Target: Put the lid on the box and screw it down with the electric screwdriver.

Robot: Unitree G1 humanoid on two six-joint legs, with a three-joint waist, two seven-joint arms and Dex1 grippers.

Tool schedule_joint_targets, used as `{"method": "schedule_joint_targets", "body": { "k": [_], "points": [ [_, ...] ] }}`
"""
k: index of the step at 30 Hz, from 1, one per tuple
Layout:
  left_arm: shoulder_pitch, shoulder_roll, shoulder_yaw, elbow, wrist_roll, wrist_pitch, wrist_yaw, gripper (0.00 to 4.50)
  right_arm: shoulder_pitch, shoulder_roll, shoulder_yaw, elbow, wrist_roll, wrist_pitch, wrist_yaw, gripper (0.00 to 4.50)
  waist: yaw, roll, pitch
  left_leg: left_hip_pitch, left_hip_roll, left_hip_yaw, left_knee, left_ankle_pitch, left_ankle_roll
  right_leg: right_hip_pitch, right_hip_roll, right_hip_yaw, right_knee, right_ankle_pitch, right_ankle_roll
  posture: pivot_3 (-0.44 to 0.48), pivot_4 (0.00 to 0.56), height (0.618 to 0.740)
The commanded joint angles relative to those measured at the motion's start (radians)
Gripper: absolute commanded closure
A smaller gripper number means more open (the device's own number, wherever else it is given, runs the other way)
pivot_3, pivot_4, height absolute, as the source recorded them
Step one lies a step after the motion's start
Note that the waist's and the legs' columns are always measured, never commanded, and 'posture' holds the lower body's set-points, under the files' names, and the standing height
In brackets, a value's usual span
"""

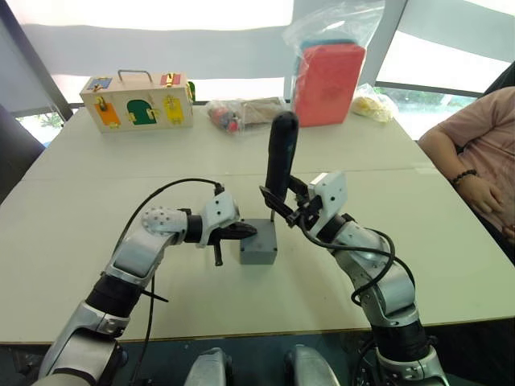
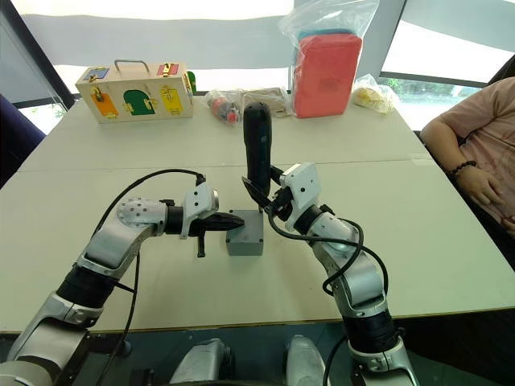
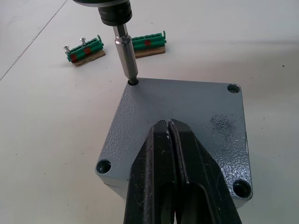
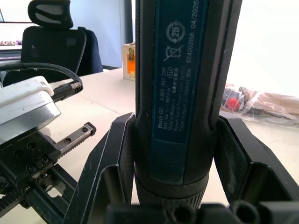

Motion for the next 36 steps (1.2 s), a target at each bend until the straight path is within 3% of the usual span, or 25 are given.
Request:
{"method": "schedule_joint_targets", "body": {
  "k": [1, 24, 28, 32, 36],
  "points": [
    [0.002, 0.007, -0.006, -0.004, 0.011, -0.017, -0.006, 4.5, 0.064, -0.021, 0.057, 0.104, 0.005, 0.172, 0.003, 2.63, 0.0, 0.0, -0.001, 0.0, 0.0, 0.0, 0.0, 0.0, 0.0, 0.0, 0.0, 0.0, 0.0, 0.0, 0.0, 0.0, 0.15, 0.73],
    [0.014, 0.004, -0.009, 0.025, 0.034, -0.051, -0.01, 4.5, 0.023, -0.033, 0.03, 0.073, 0.067, 0.234, -0.026, 2.63, -0.001, -0.001, -0.006, 0.0, 0.001, -0.001, -0.006, 0.0, 0.0, -0.002, -0.009, -0.001, -0.002, -0.002, -0.004, 0.0, 0.15, 0.73],
    [0.016, 0.008, -0.004, 0.018, 0.03, -0.053, -0.013, 4.5, -0.029, -0.02, -0.037, -0.02, 0.119, 0.188, -0.033, 2.63, 0.0, 0.0, -0.005, -0.001, 0.001, -0.001, -0.011, 0.0, -0.001, -0.004, -0.01, 0.0, -0.005, -0.002, -0.005, 0.0, 0.15, 0.73],
    [0.01, 0.01, 0.009, 0.007, 0.01, -0.063, -0.027, 4.5, -0.135, -0.014, -0.148, -0.149, 0.237, 0.304, -0.09, 2.63, -0.001, 0.006, 0.0, -0.006, 0.001, 0.0, -0.014, 0.0, -0.002, -0.011, -0.01, 0.0, -0.006, -0.002, -0.005, 0.0, 0.15, 0.73],
    [-0.005, 0.026, 0.034, -0.037, -0.041, -0.048, -0.066, 4.5, -0.248, -0.05, -0.317, -0.23, 0.411, 0.488, -0.168, 2.63, 0.001, 0.008, 0.002, -0.027, 0.0, 0.0, -0.012, 0.005, -0.008, -0.034, -0.01, 0.0, 0.0, 0.0, -0.005, 0.0, 0.15, 0.73]
  ]
}}
